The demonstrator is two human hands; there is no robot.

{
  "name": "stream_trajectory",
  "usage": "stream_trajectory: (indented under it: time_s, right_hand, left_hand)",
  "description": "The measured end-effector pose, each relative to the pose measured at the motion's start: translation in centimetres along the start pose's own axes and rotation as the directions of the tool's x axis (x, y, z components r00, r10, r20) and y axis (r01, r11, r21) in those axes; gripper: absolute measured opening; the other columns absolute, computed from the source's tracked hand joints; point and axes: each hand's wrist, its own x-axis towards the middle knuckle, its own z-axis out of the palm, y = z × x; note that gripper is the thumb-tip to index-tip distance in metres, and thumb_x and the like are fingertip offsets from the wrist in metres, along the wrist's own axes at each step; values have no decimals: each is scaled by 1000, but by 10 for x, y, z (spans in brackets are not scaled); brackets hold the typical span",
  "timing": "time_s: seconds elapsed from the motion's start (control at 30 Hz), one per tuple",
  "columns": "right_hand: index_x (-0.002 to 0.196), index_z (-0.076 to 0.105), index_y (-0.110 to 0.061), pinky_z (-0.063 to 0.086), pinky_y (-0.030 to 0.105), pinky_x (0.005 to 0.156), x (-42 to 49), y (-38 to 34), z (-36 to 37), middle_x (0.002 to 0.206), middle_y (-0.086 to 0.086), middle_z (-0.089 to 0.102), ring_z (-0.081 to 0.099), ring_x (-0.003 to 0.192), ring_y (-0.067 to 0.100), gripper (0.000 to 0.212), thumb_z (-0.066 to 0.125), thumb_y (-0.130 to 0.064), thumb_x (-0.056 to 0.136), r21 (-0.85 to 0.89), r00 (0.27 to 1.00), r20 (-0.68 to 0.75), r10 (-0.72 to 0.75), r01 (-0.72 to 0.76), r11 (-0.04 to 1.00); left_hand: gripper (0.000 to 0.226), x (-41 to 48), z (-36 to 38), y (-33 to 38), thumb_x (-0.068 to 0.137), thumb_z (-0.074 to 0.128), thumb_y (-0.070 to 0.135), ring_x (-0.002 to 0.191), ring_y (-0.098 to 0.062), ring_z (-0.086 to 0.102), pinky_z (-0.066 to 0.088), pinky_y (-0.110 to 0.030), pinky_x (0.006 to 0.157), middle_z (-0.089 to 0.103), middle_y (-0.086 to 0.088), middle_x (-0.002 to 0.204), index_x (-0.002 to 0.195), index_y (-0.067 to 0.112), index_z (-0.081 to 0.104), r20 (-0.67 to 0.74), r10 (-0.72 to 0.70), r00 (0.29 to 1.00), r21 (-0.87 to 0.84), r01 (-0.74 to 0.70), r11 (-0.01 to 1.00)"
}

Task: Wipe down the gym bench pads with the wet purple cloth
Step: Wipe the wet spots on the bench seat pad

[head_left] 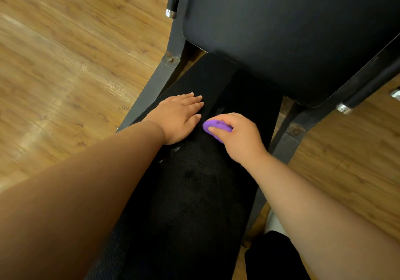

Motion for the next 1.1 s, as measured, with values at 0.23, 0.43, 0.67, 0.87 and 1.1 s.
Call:
stream_trajectory:
  time_s: [0.23,0.43,0.67,0.87,1.1]
  right_hand:
    - [120,67,-17,36,18,84,33,-8,3,118,2,61,57,108,17,27,62,-23,93,37,948,-171,270,-268,963]
    - [108,73,-21,33,1,75,-25,-31,13,104,-5,60,51,92,4,20,66,-18,89,6,1000,4,12,-12,1000]
    - [113,70,-15,37,18,79,3,-35,11,119,5,60,58,105,19,23,56,-18,96,-18,952,-125,279,-283,959]
    - [106,74,-19,29,-4,78,-59,-64,30,100,-7,59,49,92,1,20,65,-15,89,-3,1000,2,-18,18,1000]
    - [114,70,-13,37,18,85,-23,-59,26,117,6,64,59,107,21,23,61,-17,93,29,942,-149,301,-300,953]
  left_hand:
    - [48,-8,-6,6,105,32,29,148,-13,11,6,-28,118,21,2,160,151,16,29,36,-25,999,-68,27,997]
    - [51,-39,-17,-3,105,31,33,149,-13,11,4,-25,118,20,1,160,152,16,26,55,3,998,12,-3,1000]
    - [56,-85,-21,-19,104,26,37,149,-12,-5,-4,-26,119,1,3,163,155,20,9,157,-13,988,73,2,997]
    - [56,-85,-16,-21,104,21,41,150,-14,0,-3,-27,119,8,0,162,154,17,15,88,11,996,53,-16,998]
    - [54,-86,-16,-22,104,26,36,150,-15,2,-2,-26,118,11,0,162,154,17,18,60,29,998,58,-33,998]
